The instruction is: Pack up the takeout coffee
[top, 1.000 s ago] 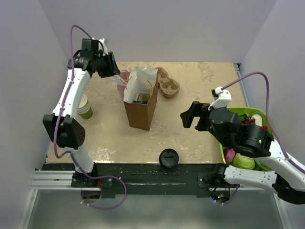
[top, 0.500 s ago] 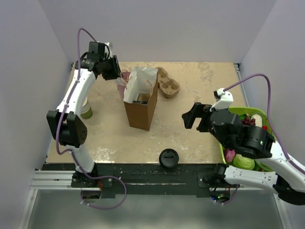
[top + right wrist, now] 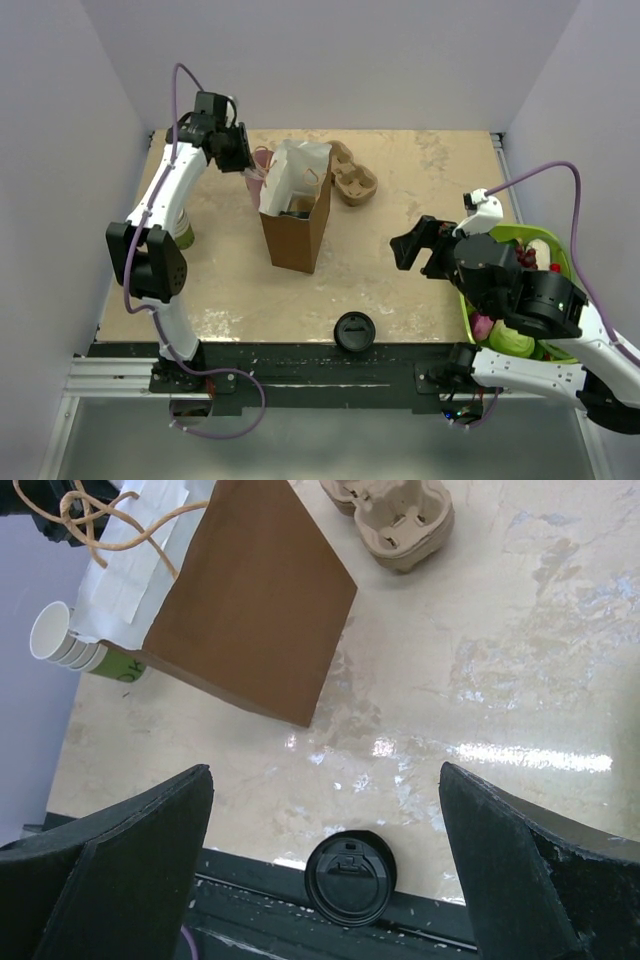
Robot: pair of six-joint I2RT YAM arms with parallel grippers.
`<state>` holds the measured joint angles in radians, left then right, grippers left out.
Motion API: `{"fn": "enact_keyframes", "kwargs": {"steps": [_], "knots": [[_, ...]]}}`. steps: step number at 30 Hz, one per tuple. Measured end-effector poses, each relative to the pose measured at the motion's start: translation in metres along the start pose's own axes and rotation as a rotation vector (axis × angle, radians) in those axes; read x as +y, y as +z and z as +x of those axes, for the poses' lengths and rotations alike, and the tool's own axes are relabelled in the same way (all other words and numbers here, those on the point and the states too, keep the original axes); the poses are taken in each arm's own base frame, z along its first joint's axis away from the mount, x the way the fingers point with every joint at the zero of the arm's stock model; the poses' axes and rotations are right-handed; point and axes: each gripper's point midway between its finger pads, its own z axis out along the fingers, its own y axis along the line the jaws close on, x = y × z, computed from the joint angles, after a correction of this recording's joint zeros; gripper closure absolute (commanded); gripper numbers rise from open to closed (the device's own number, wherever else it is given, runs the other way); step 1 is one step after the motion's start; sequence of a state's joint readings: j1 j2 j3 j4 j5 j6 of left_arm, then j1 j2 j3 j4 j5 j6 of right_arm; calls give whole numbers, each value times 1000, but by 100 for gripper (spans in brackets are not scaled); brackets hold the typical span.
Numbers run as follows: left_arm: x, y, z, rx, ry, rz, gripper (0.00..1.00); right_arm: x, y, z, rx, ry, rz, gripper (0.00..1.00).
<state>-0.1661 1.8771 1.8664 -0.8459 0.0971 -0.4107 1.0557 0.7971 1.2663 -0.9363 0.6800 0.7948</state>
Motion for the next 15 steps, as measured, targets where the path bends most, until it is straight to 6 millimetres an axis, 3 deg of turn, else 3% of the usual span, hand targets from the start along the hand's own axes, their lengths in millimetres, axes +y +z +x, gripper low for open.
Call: {"fn": "enact_keyframes", "kwargs": {"steps": [3,15], "knots": [[-3,1,0,3,0,16,70,-2,2,2,1,-3,9,2],[-5,2,-3,-9,4,9,72,-7,0,5,1,3,14,2]]}}
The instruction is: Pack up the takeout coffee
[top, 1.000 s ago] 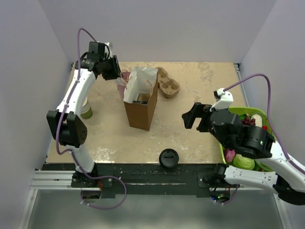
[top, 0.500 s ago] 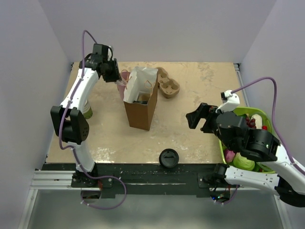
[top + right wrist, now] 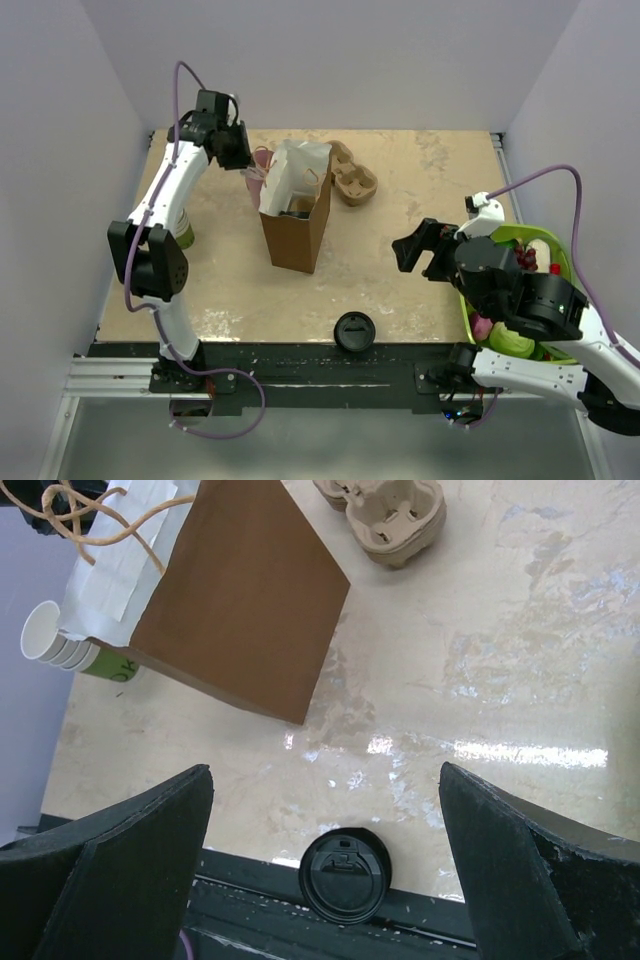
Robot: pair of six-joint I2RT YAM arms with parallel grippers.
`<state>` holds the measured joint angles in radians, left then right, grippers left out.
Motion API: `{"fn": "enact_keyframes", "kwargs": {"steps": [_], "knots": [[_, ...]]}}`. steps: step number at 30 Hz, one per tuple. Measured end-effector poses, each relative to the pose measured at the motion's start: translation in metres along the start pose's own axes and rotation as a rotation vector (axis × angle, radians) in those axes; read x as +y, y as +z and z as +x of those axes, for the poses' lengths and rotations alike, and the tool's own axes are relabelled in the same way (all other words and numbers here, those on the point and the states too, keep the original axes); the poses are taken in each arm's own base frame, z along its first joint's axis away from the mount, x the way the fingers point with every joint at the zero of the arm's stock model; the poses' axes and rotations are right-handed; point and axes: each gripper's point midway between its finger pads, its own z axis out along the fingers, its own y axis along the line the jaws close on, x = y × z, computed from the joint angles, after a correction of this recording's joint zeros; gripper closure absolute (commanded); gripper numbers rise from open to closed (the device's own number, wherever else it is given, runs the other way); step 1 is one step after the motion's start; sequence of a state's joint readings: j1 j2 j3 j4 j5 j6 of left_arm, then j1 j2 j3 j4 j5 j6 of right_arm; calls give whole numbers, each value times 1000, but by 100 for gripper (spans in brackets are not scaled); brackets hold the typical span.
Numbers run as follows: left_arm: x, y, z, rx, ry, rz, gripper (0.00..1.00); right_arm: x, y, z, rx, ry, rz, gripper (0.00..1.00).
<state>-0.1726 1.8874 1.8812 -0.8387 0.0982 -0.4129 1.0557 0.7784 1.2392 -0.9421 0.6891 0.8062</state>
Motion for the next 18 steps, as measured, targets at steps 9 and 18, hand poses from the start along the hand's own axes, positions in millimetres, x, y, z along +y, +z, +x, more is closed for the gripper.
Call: {"fn": "enact_keyframes", "kwargs": {"steps": [9,18], "knots": [[2,11,-4,1,3,-15,100,-1,0,1,1,5,0,2],[-5,-1,-9,-20,10,5,100,-3,-1,4,4,9,-2,2]]}}
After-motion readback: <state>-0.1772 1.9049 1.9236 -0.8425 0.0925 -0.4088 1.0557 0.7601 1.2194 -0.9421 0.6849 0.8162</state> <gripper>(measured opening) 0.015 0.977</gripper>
